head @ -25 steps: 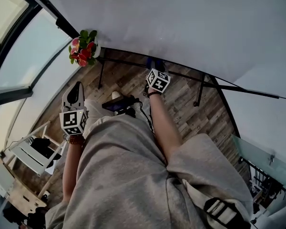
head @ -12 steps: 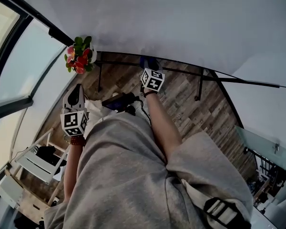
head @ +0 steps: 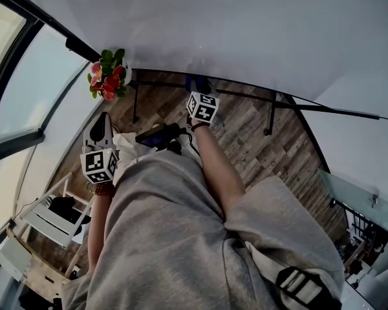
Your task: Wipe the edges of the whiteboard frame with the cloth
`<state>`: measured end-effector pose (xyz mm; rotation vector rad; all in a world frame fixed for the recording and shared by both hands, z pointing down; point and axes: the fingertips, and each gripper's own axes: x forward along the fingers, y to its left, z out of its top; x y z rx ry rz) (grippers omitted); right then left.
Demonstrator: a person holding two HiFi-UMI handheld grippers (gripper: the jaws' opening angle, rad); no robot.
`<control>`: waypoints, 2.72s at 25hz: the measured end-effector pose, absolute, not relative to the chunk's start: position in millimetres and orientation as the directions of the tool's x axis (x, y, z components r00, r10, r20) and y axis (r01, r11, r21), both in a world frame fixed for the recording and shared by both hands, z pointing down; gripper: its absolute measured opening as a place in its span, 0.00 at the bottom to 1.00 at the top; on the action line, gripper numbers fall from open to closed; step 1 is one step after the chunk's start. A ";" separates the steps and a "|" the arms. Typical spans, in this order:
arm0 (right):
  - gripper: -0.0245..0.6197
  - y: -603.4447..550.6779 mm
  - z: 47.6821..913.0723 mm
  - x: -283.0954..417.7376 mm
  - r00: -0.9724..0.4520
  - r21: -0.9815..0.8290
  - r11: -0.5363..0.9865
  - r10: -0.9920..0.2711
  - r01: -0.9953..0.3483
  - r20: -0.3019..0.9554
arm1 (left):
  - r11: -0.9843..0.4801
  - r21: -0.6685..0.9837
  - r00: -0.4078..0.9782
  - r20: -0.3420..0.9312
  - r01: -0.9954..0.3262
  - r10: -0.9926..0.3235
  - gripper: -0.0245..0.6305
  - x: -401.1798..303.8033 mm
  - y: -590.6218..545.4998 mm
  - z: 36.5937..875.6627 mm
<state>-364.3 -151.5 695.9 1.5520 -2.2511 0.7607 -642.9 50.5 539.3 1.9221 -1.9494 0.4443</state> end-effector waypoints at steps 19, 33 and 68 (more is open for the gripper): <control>0.21 -143.4 697.1 -430.6 -0.452 -0.273 0.360 -0.718 -0.892 0.530 | 0.058 0.028 -0.036 0.492 -0.998 -0.870 0.07 -668.8 59.2 544.2; 0.21 -137.3 695.5 -478.9 -0.509 -0.322 0.394 -0.686 -0.861 0.521 | 0.116 0.029 -0.087 0.490 -0.993 -0.867 0.07 -693.8 74.6 546.9; 0.21 -127.6 671.7 -615.7 -0.617 -0.367 0.496 -0.625 -0.787 0.477 | 0.259 -0.009 -0.223 0.538 -0.966 -0.813 0.07 -788.1 133.5 540.1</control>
